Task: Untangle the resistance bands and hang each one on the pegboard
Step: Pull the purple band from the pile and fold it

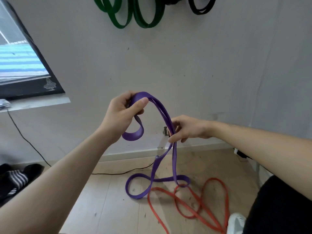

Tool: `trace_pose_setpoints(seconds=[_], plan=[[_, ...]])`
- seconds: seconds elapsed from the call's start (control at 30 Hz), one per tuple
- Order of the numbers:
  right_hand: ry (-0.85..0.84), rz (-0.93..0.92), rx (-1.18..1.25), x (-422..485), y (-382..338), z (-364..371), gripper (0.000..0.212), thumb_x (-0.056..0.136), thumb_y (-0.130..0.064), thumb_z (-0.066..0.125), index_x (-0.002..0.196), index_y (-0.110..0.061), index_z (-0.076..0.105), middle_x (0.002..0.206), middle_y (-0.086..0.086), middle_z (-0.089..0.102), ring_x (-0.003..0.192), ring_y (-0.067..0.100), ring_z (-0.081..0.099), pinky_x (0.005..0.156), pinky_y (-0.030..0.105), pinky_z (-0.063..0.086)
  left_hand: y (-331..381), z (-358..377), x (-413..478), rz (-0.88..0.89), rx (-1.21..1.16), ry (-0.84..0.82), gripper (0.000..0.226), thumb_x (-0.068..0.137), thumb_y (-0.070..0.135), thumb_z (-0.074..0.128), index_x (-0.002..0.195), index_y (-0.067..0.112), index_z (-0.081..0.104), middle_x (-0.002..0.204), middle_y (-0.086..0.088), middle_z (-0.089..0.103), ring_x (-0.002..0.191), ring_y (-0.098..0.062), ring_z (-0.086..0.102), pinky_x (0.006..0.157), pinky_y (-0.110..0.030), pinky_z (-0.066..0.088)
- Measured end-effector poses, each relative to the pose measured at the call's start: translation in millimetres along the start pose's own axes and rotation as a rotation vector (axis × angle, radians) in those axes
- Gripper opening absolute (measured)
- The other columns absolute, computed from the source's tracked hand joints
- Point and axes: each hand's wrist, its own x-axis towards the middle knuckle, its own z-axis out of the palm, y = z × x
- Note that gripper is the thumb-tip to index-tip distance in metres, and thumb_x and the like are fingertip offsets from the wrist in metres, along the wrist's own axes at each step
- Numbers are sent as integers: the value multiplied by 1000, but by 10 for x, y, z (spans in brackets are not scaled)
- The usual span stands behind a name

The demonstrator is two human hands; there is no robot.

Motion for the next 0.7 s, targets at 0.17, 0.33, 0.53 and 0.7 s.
trace_pose_setpoints(seconds=[0.17,0.33,0.53,0.7], plan=[[58,-29,36,-2,-52,-136,24,83,-19,79,97,-5,65,93,17,70,79,21,69,66,25,54,-90,-136,14,-40,-23,68,11,98,25,65,105,18,71,80,7,67,80,-14,67,86,-34,56],[253,-87,181,-145,-124,-423,28,81,-16,80,105,-6,70,87,9,63,77,16,64,76,37,56,-286,-342,3,-146,80,12,18,94,27,68,110,19,72,87,1,73,88,-18,71,98,-44,54],[531,-314,469,-271,-450,-569,27,75,-6,80,96,-16,68,75,-4,67,71,11,62,60,23,50,-346,-197,-66,-235,163,-228,40,77,30,82,113,19,71,90,-3,75,81,-16,68,79,-30,55],[552,-407,342,-339,-622,-490,27,77,-12,82,100,-16,68,76,-8,69,72,9,64,63,25,51,-240,43,-34,-208,62,-288,39,72,25,88,107,19,71,86,1,72,80,-13,70,76,-25,55]])
